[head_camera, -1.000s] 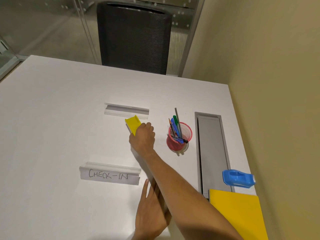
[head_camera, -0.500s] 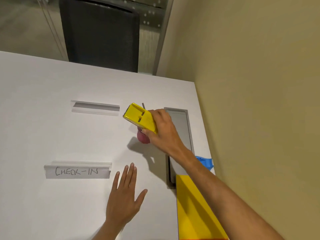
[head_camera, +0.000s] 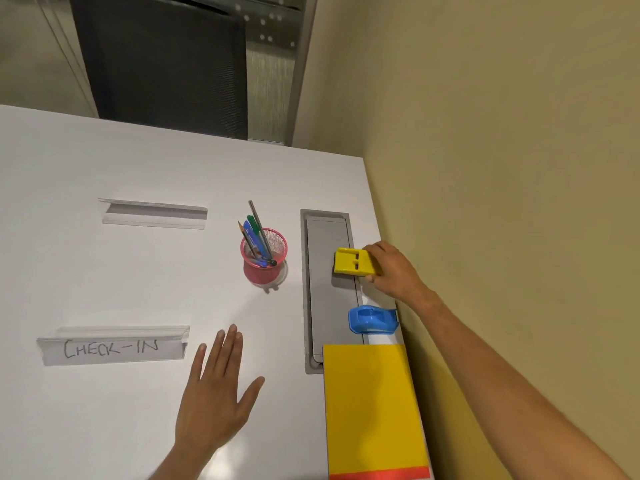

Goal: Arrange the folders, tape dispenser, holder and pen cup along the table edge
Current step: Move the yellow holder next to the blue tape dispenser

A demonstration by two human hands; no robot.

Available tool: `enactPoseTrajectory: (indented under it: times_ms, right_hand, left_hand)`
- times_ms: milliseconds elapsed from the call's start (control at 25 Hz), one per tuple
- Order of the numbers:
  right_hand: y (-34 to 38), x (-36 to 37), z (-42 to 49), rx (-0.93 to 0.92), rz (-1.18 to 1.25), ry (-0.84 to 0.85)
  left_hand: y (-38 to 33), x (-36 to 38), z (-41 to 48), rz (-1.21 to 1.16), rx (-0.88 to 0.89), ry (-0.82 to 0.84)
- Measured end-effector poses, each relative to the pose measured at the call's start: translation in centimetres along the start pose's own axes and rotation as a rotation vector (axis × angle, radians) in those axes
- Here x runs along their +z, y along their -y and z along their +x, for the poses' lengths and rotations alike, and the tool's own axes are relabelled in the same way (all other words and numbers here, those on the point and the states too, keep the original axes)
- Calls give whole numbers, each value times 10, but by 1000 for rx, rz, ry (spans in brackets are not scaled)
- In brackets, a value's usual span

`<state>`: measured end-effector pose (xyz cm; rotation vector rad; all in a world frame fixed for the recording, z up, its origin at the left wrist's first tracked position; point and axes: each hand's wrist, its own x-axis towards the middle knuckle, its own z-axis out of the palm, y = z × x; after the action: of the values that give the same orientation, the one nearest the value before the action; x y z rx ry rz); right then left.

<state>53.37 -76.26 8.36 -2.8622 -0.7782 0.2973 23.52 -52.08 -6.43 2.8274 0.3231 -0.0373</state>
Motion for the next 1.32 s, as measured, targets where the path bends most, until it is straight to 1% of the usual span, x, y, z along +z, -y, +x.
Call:
enactPoseTrajectory:
  times_ms: [200,360,840,1000,1080,1160,1240,1320]
  right_hand:
    - [-16,29,0,56,-10,103]
    - [-22,43,-4,50,-13,131]
    - [-34,54,-5,91,19,162]
    - [-31,37,1,110,-11,215]
    - [-20,21,9,100,48,199]
    - [0,7,17,60,171,147]
    - [31,-2,24,9,330,90]
    - [66,-5,32,-23,425,56]
  left_hand:
    - [1,1,-1,8,5,-14]
    - [0,1,-1,7,2,-7]
    - [0,0,-2,14,1,-7]
    - [-1,-1,-2,16,2,-15]
    - [-1,-1,-1,12,4,-13]
    - [-1,-2,-1,12,4,-6]
    - [-1,-2,-2,11,6,-6]
    - [-1,-2,-2,13,8,-7]
